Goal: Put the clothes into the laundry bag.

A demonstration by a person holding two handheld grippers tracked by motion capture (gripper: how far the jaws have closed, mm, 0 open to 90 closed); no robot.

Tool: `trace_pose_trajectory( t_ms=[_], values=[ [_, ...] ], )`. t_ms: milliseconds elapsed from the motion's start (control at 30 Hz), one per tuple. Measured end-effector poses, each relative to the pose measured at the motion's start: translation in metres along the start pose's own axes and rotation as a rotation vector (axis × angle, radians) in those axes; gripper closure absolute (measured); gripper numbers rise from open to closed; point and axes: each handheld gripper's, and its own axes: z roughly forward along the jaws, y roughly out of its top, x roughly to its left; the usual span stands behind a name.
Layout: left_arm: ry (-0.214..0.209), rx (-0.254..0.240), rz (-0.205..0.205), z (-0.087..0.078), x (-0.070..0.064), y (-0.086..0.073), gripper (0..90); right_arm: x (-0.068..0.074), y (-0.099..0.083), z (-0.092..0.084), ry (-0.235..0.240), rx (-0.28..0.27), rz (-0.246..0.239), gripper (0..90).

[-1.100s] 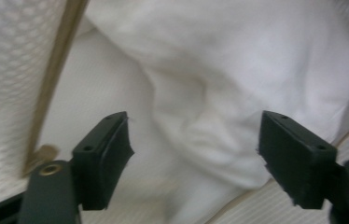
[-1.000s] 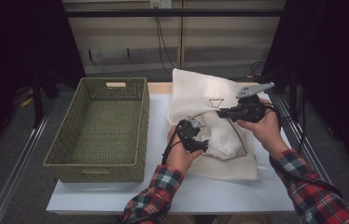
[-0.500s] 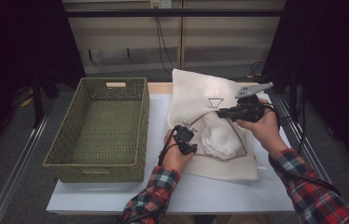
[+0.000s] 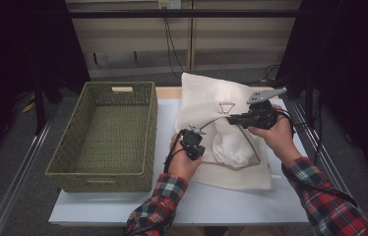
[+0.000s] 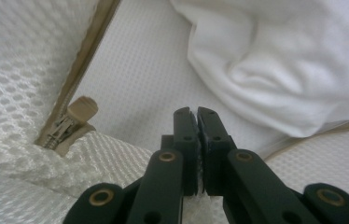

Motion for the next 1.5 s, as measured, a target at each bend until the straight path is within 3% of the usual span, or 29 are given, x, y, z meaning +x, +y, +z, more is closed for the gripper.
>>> trace_pose_trajectory(
  t_ms=[400,667,767,1067,1267,1400,1500],
  values=[
    [-0.018,-0.054,-0.020,-0.040,0.008,0.007,87.6,0.004,0.001,0.007,0.009,0.013,-0.008,88.2],
    [0.003,-0.081,-0.028,-0.069,0.017,0.011,87.7,0.005,0.002,0.011,0.013,0.021,-0.010,88.2],
    [0.008,-0.095,-0.040,-0.075,0.019,0.008,87.7,0.006,0.002,0.013,0.010,0.024,-0.011,88.2],
    [0.034,-0.075,-0.042,-0.088,0.024,0.000,87.5,0.007,0.000,0.019,0.012,0.026,0.000,88.2],
    [0.045,-0.073,-0.077,-0.093,0.030,-0.003,86.3,0.008,0.000,0.021,0.016,0.028,0.001,88.1],
    [0.059,-0.087,-0.066,-0.095,0.028,0.000,81.5,0.008,0.001,0.020,0.015,0.028,-0.001,88.1],
    [0.051,-0.107,-0.078,-0.093,0.024,0.005,71.0,0.008,0.001,0.019,0.014,0.026,-0.009,88.1]
  ],
)
